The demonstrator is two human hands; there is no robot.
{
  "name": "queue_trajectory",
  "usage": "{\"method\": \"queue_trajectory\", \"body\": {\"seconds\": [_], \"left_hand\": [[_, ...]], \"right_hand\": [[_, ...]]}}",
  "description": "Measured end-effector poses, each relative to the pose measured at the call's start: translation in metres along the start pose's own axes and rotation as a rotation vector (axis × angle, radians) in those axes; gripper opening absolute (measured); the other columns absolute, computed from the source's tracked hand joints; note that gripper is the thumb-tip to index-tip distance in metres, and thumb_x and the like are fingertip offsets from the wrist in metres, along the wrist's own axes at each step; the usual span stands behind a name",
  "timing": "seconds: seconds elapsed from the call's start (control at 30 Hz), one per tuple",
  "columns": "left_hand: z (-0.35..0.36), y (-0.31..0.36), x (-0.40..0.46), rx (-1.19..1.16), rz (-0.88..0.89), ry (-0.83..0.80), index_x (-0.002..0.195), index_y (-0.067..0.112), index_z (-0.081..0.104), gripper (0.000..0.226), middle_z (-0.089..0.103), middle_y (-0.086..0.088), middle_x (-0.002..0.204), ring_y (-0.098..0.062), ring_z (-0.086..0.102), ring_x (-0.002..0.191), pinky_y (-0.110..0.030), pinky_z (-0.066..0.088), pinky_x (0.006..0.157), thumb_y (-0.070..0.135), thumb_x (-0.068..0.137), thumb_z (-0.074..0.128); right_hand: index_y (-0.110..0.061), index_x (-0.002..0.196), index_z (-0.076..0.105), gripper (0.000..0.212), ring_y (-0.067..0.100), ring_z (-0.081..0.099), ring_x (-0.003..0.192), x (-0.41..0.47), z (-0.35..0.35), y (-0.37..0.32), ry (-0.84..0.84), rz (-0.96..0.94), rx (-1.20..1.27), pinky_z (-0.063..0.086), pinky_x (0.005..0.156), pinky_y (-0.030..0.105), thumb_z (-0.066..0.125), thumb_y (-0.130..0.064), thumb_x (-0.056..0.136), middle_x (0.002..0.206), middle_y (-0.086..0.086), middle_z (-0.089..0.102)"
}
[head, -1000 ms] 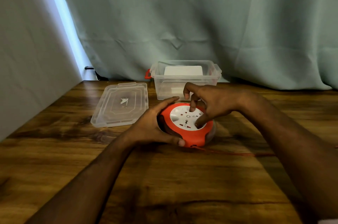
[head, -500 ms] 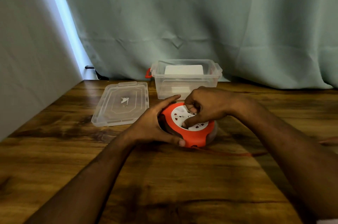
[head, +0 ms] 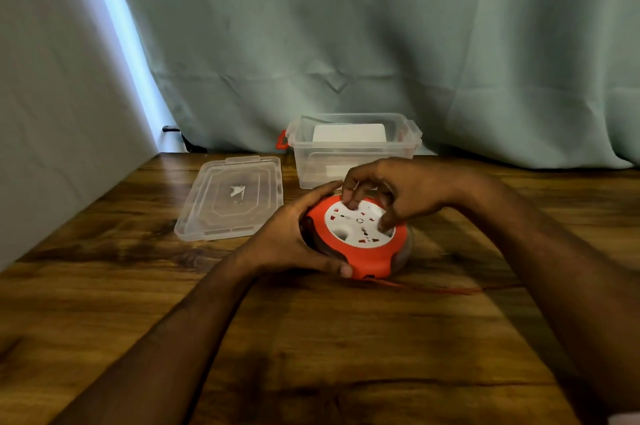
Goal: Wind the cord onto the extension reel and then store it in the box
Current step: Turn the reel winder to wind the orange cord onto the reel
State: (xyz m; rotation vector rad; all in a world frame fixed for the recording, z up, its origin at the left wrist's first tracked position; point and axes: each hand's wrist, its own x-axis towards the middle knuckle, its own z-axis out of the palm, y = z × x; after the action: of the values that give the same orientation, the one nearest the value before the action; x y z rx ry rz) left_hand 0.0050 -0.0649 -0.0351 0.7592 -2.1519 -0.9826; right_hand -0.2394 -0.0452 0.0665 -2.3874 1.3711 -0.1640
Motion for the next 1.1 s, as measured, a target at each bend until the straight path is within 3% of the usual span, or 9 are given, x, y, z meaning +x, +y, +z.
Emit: {"method": "queue_trajectory", "body": {"seconds": [0.23,0.33,0.57,0.67,0.8,0.97,1.1], "left_hand": [[-0.001,0.002,-0.001,-0.004,-0.018,0.001,0.154,0.043,0.037,0.124,0.057,0.028,0.138,0.001,0.059,0.127,-0.024,0.058,0.096,0.047,0.048,0.102],[0.000,0.004,-0.001,-0.004,-0.019,0.006,0.154,0.045,0.036,0.125,0.056,0.028,0.138,0.001,0.058,0.128,-0.024,0.057,0.097,0.053,0.047,0.100],[-0.001,0.005,0.000,0.037,-0.009,0.006,0.156,0.045,0.032,0.127,0.054,0.025,0.143,0.003,0.055,0.130,-0.022,0.054,0.102,0.053,0.048,0.100],[-0.001,0.004,-0.001,0.033,-0.005,0.000,0.155,0.046,0.033,0.126,0.054,0.030,0.140,0.004,0.056,0.128,-0.018,0.054,0.098,0.046,0.050,0.102],[-0.001,0.004,-0.001,0.034,-0.003,-0.001,0.156,0.046,0.033,0.126,0.054,0.028,0.142,0.003,0.057,0.129,-0.022,0.055,0.099,0.046,0.050,0.102],[-0.001,0.003,-0.001,0.027,-0.006,-0.006,0.156,0.045,0.033,0.126,0.054,0.031,0.140,0.002,0.059,0.127,-0.024,0.057,0.098,0.048,0.050,0.101],[0.000,0.003,-0.001,0.034,-0.012,0.000,0.157,0.042,0.033,0.129,0.055,0.025,0.142,0.001,0.058,0.128,-0.027,0.056,0.101,0.049,0.048,0.101]], "right_hand": [[-0.043,0.128,0.051,0.073,-0.004,0.062,0.096,0.005,0.007,0.006,-0.001,0.012,-0.020,0.053,0.057,0.008,0.091,-0.012,0.074,0.122,-0.018,0.065],[-0.048,0.124,0.044,0.077,-0.007,0.065,0.083,0.004,0.007,0.005,0.002,0.018,-0.031,0.051,0.053,0.009,0.093,-0.020,0.072,0.118,-0.017,0.070],[-0.036,0.102,0.052,0.055,0.006,0.069,0.085,-0.001,0.005,-0.007,0.058,0.026,-0.158,0.059,0.063,0.029,0.091,-0.054,0.068,0.091,-0.011,0.071],[-0.029,0.083,0.058,0.046,0.004,0.063,0.078,-0.002,0.007,-0.013,0.103,0.015,-0.227,0.047,0.057,0.025,0.085,-0.064,0.070,0.083,-0.014,0.064],[-0.024,0.069,0.058,0.045,0.007,0.067,0.071,-0.001,0.011,-0.016,0.102,0.021,-0.226,0.041,0.053,0.023,0.078,-0.062,0.080,0.071,-0.009,0.067],[-0.023,0.072,0.063,0.042,0.010,0.066,0.071,0.002,0.013,-0.018,0.121,0.006,-0.254,0.050,0.057,0.032,0.075,-0.061,0.084,0.074,-0.007,0.069],[-0.026,0.073,0.059,0.029,0.002,0.061,0.071,-0.003,0.000,-0.015,0.126,-0.028,-0.208,0.045,0.062,0.024,0.087,-0.032,0.078,0.075,-0.012,0.066]]}}
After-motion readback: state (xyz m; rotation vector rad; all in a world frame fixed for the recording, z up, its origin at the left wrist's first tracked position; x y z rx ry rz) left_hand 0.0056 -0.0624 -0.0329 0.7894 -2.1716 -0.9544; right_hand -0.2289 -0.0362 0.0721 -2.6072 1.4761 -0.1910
